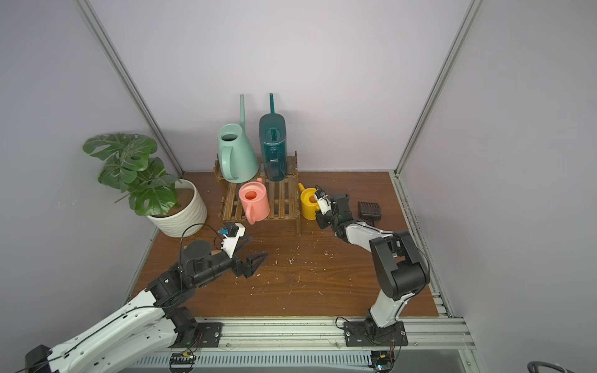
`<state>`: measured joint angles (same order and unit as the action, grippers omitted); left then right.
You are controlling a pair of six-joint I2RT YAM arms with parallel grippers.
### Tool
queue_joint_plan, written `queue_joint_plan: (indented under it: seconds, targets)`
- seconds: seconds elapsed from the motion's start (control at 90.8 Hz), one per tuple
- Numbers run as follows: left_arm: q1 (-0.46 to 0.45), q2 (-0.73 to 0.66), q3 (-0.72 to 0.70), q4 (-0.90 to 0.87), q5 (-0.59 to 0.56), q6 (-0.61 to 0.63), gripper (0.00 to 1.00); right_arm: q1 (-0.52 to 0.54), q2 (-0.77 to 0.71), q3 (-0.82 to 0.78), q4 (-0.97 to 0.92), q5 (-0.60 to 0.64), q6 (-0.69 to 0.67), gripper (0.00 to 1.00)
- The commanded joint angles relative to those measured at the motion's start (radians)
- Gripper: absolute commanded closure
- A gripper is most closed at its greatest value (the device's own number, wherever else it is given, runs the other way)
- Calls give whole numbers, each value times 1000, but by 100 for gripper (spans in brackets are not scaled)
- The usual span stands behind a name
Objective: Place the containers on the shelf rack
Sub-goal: 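Pick up a container from the center of the board.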
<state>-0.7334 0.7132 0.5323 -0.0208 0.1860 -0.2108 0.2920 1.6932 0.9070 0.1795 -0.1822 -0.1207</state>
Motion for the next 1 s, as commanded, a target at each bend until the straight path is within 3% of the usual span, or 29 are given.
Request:
queue_joint_plan:
  seconds: [0.0,0.22,0.363,0.859,0.991]
  targets:
    - [-2,-10,-6,10,-16,12,3,-2,-12,-3,-3,-24,0,89]
    - [-2,-3,3,-3,-33,5,3,-1,-106,-32,-22,0,51,100]
    - [-3,1,11,-15,-67,-9,3,-2,-197,-44,-93,65,114,100]
    - [-3,24,39,-30,-111,-10,3,22,-697,-30,-598,254,399,100]
    - [-3,30,44,-27,-116,-12,3,104,-748,52,-760,344,474,100]
